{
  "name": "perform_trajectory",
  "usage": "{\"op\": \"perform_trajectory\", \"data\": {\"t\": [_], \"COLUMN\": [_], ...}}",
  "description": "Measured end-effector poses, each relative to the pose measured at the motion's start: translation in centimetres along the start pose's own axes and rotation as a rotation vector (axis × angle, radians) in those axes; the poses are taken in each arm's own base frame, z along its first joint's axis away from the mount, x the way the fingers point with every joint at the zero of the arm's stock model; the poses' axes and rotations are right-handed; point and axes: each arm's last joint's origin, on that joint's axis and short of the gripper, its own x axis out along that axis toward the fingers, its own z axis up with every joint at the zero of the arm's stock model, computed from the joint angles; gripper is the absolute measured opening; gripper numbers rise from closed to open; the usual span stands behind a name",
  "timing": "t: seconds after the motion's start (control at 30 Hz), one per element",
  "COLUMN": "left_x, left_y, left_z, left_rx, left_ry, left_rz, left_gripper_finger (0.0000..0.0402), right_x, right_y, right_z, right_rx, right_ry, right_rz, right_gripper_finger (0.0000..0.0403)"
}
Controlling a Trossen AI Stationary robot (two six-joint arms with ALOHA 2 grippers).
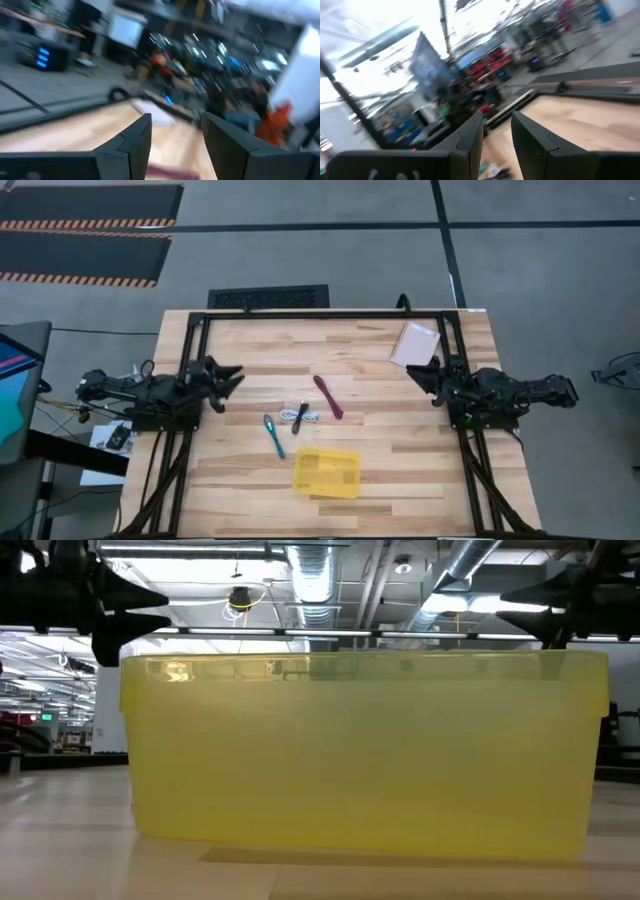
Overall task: Pick and place USB-C Cables
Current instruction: Put the pink charger cable into the yellow bin
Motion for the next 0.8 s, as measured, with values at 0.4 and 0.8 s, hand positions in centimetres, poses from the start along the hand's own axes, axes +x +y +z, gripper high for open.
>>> {"op": "perform_trajectory", "data": {"t": [0.4,0.8], "left_x": [0.1,0.2], "left_y": [-0.5,-0.1], "left_z": [2.4,2.2], "left_rx": [-0.064,-0.098], "left_ry": [-0.169,-0.14], "left_rz": [0.067,0.213], "left_gripper_finger": [0.0163,0.0163], "right_x": [0.9,7.9], "right_y": [1.4,6.5], "right_z": [2.2,6.6], "right_rx": [-0.192,-0.372], "right_ry": [-0.042,0.194], "right_rz": [-0.082,-0.233], "right_gripper_finger": [0.013,0.0132]}}
